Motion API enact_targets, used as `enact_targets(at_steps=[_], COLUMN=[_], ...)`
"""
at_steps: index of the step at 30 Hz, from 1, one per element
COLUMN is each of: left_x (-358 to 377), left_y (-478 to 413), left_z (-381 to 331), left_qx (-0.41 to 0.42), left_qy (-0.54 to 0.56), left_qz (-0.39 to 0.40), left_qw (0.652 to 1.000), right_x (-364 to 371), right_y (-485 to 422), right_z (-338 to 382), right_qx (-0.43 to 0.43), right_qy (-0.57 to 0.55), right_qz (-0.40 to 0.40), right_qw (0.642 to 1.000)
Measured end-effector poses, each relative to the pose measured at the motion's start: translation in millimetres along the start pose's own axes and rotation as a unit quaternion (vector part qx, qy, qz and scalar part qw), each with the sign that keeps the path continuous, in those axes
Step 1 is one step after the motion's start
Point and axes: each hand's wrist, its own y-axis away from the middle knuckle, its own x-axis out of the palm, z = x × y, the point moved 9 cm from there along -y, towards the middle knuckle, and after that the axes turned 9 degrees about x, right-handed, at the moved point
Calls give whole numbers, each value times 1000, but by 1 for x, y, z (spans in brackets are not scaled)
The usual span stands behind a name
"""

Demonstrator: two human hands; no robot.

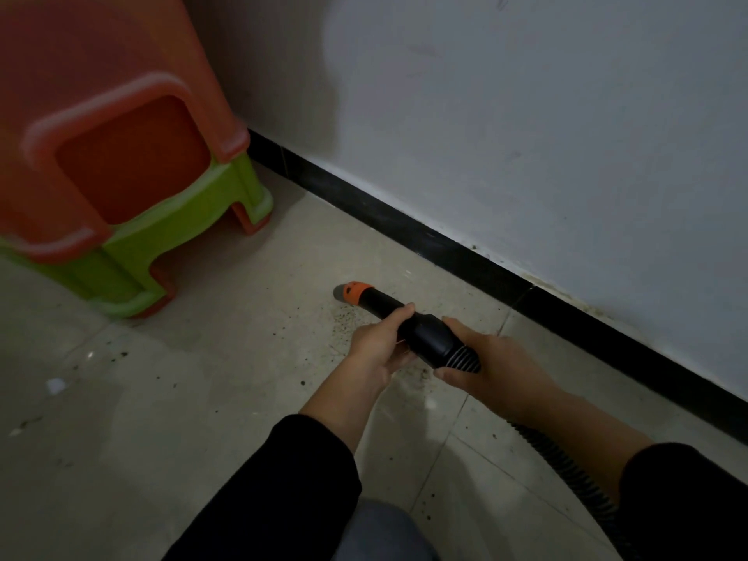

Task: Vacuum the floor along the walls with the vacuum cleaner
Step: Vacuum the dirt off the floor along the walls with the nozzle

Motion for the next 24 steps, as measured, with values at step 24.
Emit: enact_targets(at_steps=[24], left_x=[-76], left_y=[23], left_z=[1], left_qx=[34], left_qy=[70], left_qz=[-69], left_qw=[995], right_x=[34], right_y=[7], right_z=[60], right_qx=[-93], right_qy=[40], right_qz=[42], right_qw=[994])
